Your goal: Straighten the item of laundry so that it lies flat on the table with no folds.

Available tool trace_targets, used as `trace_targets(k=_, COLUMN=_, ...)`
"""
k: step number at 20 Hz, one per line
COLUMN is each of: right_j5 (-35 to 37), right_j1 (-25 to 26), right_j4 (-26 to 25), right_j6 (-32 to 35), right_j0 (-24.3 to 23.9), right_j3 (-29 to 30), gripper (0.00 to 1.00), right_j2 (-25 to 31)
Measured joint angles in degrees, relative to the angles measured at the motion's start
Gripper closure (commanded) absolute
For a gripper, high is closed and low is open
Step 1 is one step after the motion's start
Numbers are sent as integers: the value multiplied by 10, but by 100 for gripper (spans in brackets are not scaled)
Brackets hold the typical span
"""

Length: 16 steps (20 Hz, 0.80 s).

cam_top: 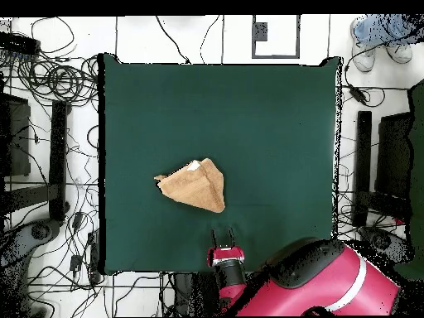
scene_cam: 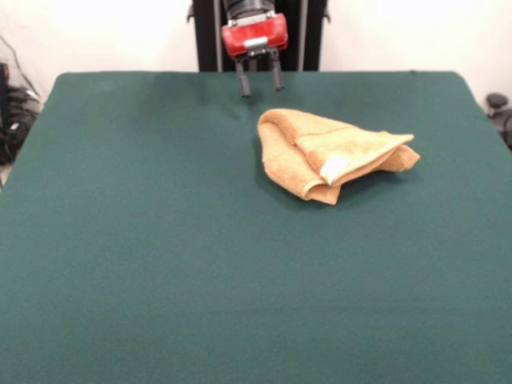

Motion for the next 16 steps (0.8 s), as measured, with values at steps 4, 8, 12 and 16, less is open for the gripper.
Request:
trace_targets(k=4, right_j5=79, right_j1=-40, right_j4=-46, right_j6=0, right_j0=1, right_j3=8, gripper=0, right_j2=0)
trace_targets(k=8, right_j5=231, right_j1=-102, right_j4=-91, right_j6=0, right_j0=-2, right_j3=19, gripper=0, right_j2=3)
trace_targets(k=12, right_j5=321, right_j1=-134, right_j4=-99, right_j6=0, right_j0=-6, right_j3=23, gripper=0, right_j2=9)
trace_targets(k=16, right_j5=341, right_j1=-144, right_j4=-98, right_j6=0, right_j0=-3, right_j3=23, gripper=0, right_j2=10)
